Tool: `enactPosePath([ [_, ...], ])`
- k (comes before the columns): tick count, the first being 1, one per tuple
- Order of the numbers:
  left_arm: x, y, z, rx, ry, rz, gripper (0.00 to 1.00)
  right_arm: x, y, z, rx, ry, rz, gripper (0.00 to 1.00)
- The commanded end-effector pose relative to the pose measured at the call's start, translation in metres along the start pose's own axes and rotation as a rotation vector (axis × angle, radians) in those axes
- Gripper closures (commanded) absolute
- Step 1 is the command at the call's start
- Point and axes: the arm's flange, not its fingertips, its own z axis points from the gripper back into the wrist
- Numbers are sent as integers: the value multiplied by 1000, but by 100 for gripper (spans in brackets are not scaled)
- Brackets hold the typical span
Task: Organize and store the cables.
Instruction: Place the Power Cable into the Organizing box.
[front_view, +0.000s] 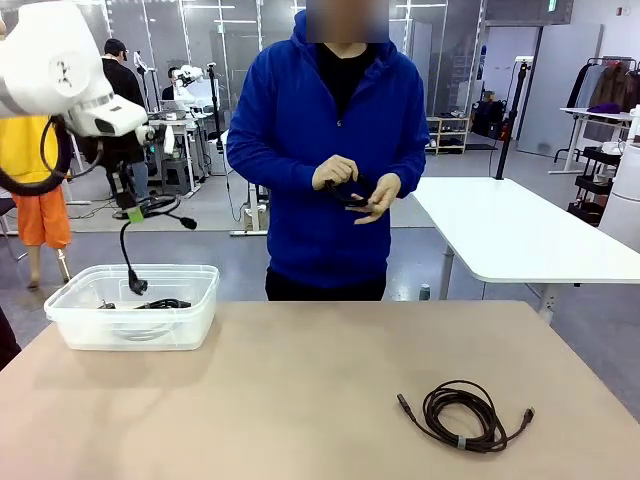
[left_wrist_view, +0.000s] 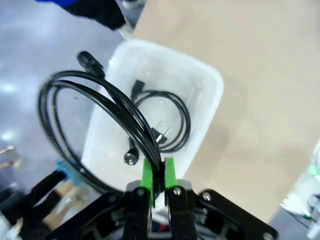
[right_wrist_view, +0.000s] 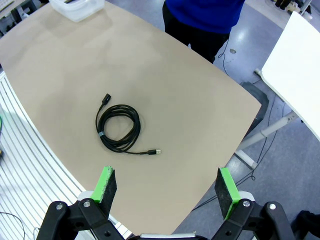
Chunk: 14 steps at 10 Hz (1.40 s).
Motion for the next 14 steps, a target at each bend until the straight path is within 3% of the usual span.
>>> enactPosePath([
  [1,-21,-28,-28,4,-5,48,89,-1,-1,0,5,-3,11,0],
  [6,-32,-33,-133,-138,131,115,89,-1,-1,0,5,-3,11,0],
  [12,-33,-23,-146,-123,144,186,89,-1,-1,0,5,-3,11,0],
  [14,-35,-20,-138,-81,125,215,55,-1,-1,0,5,-3,11,0],
])
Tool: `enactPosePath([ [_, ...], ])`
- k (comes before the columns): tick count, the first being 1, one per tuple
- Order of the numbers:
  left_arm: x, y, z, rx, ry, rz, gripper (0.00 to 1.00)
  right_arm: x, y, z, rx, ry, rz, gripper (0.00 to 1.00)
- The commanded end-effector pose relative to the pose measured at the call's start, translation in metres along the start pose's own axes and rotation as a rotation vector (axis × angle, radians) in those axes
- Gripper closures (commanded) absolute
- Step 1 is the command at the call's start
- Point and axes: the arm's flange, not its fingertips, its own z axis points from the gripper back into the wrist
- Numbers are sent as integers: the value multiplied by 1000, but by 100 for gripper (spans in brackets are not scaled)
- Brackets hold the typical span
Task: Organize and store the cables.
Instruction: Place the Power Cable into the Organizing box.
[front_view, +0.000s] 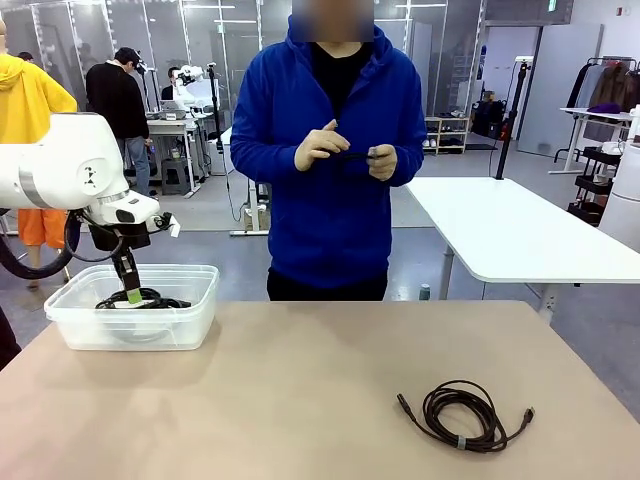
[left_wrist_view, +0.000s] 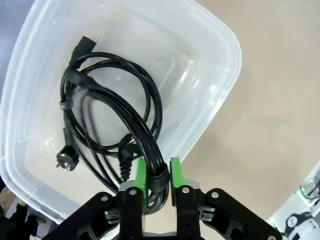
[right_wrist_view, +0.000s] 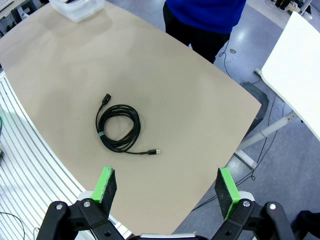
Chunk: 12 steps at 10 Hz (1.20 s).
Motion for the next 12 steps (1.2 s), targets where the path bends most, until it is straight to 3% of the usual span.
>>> enactPosePath([
  [1,-2,7,7,74,-3,43,36,-1,-1,-1,5,-3,11,0],
  [3,-3,8,10,78,-4,46,0,-1,-1,-1,5,-3,11,0],
  [5,-5,8,12,87,-8,50,0,-1,-1,-1,5,-3,11,0],
  [6,-8,9,17,97,-11,60,10,-1,-1,-1,5,-3,11,0],
  [7,-10,10,23,103,-25,65,0,-1,-1,-1,5,-3,11,0],
  [12,-5,11,21,81,-31,58,0,-1,-1,-1,5,-3,11,0],
])
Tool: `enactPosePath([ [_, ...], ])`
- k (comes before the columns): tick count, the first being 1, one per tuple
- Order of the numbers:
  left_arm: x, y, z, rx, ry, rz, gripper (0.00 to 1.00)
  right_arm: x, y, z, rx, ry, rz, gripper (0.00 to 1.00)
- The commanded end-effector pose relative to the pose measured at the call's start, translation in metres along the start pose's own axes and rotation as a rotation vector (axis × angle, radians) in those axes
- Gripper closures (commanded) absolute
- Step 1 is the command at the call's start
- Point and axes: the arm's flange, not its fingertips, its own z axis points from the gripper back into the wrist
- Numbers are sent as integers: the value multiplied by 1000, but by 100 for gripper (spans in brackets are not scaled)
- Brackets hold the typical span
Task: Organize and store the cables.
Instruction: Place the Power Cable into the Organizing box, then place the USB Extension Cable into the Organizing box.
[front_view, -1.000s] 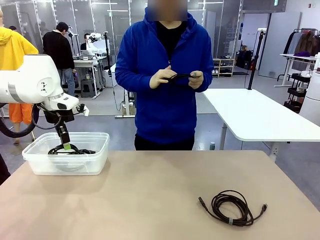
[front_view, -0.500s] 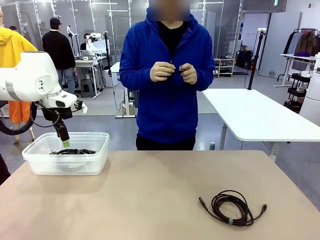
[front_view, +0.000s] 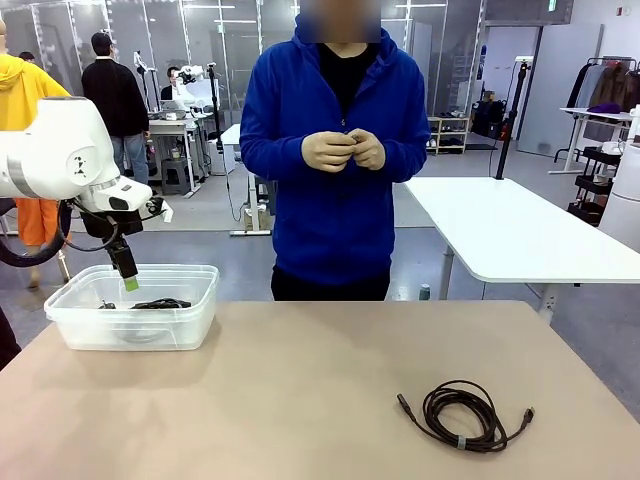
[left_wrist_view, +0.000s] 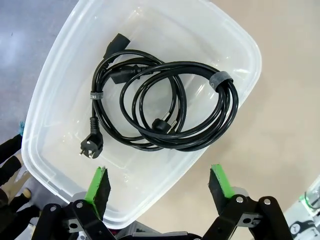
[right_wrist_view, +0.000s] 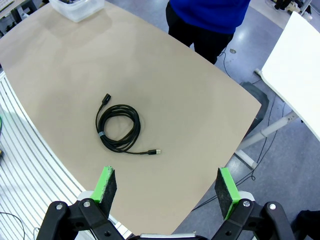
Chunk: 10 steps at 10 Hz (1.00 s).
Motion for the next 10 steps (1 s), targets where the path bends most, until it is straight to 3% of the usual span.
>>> enactPosePath([
  [1,0,0,1,2,-1,0,0,-1,-1,-1,5,-3,11,0],
  [10,0,0,1,2,-1,0,0,-1,-1,-1,5,-3,11,0],
])
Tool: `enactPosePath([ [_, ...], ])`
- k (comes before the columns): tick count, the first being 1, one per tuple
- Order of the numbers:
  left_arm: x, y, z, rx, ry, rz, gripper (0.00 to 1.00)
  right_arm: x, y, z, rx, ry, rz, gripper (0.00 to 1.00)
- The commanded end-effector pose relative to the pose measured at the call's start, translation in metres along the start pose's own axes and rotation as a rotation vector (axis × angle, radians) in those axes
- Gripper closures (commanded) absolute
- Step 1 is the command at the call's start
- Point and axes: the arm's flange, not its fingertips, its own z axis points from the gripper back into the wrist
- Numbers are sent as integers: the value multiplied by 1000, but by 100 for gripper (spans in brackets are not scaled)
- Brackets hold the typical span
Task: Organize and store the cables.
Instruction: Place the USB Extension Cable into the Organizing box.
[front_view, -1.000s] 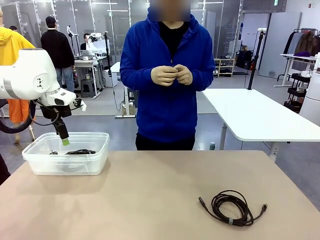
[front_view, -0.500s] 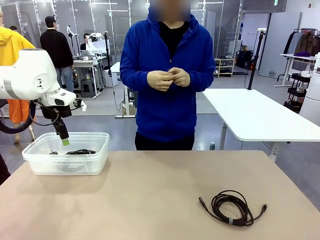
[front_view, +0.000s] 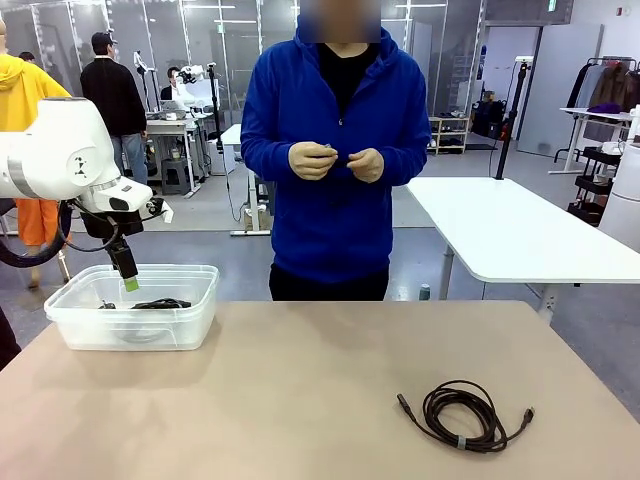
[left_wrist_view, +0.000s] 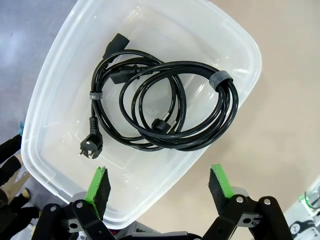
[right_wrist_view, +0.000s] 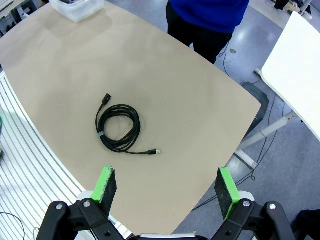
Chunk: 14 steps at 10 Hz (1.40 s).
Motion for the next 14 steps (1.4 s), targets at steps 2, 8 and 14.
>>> enactPosePath([
  [2,0,0,2,3,-2,1,0,-1,-1,-1,5,-3,11,0],
  [8,-50,-30,70,-64,-198,-8,0,-1,-1,-1,5,-3,11,0],
  [14,-170,-98,144,-221,-553,41,0,-1,-1,-1,5,-3,11,0],
])
